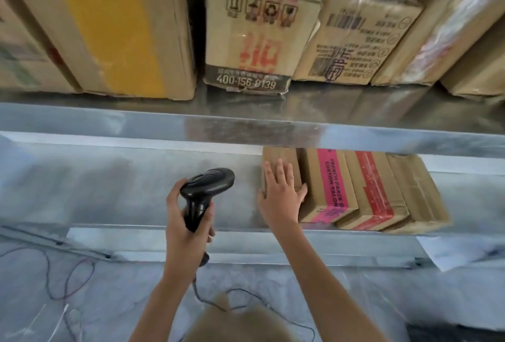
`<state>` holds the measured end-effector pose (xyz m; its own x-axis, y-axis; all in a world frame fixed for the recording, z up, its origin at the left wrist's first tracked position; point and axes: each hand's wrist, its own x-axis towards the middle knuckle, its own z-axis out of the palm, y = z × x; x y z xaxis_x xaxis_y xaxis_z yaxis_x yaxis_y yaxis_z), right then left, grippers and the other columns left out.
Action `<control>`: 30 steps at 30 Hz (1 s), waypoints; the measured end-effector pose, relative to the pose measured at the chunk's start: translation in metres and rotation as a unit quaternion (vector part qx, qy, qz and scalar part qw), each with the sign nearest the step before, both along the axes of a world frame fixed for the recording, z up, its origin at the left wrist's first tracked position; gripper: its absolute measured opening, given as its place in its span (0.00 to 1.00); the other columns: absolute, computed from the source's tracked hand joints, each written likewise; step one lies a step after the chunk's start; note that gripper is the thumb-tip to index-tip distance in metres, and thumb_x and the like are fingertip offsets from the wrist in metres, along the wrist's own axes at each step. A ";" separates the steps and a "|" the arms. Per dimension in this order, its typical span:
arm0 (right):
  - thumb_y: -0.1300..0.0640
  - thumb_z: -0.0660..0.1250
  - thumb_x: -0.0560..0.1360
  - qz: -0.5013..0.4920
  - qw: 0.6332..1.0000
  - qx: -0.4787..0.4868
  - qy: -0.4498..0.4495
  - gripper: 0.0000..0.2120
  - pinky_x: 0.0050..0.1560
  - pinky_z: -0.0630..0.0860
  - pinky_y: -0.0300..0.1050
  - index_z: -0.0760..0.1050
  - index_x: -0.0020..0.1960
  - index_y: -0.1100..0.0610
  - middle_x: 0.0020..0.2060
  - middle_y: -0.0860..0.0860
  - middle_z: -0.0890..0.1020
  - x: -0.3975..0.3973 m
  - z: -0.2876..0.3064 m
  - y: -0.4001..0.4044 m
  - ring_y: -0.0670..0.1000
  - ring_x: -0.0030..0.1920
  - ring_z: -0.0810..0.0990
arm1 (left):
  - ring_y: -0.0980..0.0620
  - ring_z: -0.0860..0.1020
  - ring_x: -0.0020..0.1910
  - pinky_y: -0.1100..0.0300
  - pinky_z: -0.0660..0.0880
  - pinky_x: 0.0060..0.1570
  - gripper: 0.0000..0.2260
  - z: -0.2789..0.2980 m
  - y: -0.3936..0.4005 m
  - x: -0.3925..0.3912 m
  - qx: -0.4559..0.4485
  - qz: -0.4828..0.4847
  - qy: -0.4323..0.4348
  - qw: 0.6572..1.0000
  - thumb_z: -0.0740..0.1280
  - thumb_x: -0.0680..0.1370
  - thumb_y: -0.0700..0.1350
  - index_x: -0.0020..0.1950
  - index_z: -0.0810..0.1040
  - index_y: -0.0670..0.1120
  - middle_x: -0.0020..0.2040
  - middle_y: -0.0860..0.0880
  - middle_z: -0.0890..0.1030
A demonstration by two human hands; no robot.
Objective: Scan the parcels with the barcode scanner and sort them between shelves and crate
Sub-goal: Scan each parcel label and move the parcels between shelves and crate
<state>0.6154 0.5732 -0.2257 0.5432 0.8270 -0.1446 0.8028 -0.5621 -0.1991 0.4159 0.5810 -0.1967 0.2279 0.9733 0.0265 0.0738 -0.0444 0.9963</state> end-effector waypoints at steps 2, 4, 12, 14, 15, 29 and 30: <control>0.52 0.57 0.82 -0.019 1.000 0.006 0.017 0.31 0.73 0.54 0.68 0.48 0.82 0.46 0.82 0.48 0.47 -0.011 0.002 -0.001 0.50 0.81 0.42 | 0.45 0.76 0.29 0.53 0.76 0.33 0.28 -0.002 0.002 -0.007 -0.008 -0.009 -0.003 1.000 0.67 0.81 0.37 0.69 0.63 0.65 0.37 0.45 0.80; 0.53 0.59 0.81 -0.026 0.998 0.031 0.045 0.31 0.73 0.53 0.67 0.51 0.81 0.46 0.81 0.47 0.49 -0.025 0.002 -0.003 0.48 0.81 0.43 | 0.46 0.76 0.29 0.54 0.76 0.33 0.29 -0.004 0.004 -0.013 -0.011 -0.015 -0.009 1.000 0.67 0.81 0.37 0.68 0.63 0.67 0.37 0.46 0.81; 0.54 0.63 0.81 -0.101 0.925 0.231 0.284 0.29 0.76 0.61 0.53 0.58 0.80 0.48 0.80 0.48 0.60 -0.068 -0.007 0.000 0.50 0.78 0.60 | 0.45 0.76 0.29 0.49 0.76 0.35 0.28 -0.008 0.019 -0.034 -0.022 0.008 -0.020 1.000 0.68 0.81 0.38 0.71 0.62 0.64 0.37 0.47 0.81; 0.53 0.60 0.83 -0.077 0.953 0.174 0.234 0.29 0.76 0.59 0.60 0.53 0.81 0.48 0.81 0.50 0.55 -0.067 -0.012 0.001 0.52 0.79 0.57 | 0.45 0.76 0.29 0.48 0.76 0.35 0.28 -0.009 0.023 -0.035 -0.027 0.021 -0.024 0.999 0.68 0.81 0.38 0.70 0.62 0.65 0.37 0.47 0.81; 0.52 0.58 0.84 -0.065 0.969 0.129 0.202 0.29 0.76 0.56 0.64 0.52 0.81 0.48 0.81 0.50 0.51 -0.066 -0.013 0.002 0.53 0.80 0.53 | 0.46 0.76 0.29 0.47 0.76 0.35 0.28 -0.009 0.024 -0.035 -0.028 0.025 -0.026 0.999 0.68 0.81 0.38 0.71 0.62 0.64 0.37 0.47 0.81; 0.39 0.60 0.78 -0.015 0.994 0.020 0.103 0.37 0.76 0.49 0.65 0.47 0.81 0.46 0.81 0.50 0.44 -0.079 -0.007 0.031 0.63 0.79 0.42 | 0.45 0.75 0.28 0.50 0.76 0.34 0.28 -0.008 0.031 -0.041 -0.022 0.037 -0.029 0.999 0.68 0.80 0.39 0.70 0.62 0.65 0.36 0.42 0.79; 0.40 0.61 0.78 -0.026 0.989 0.047 0.138 0.37 0.76 0.51 0.65 0.48 0.81 0.45 0.81 0.49 0.46 -0.077 -0.006 0.029 0.62 0.79 0.44 | 0.45 0.75 0.28 0.50 0.76 0.34 0.28 -0.008 0.032 -0.041 -0.022 0.037 -0.031 0.999 0.68 0.80 0.38 0.70 0.62 0.65 0.36 0.41 0.79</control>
<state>0.5387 0.6021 -0.2314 0.5365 0.8153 -0.2177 0.6809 -0.5706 -0.4590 0.3751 0.6126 -0.2046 0.1542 0.9880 -0.0041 0.0132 0.0020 0.9999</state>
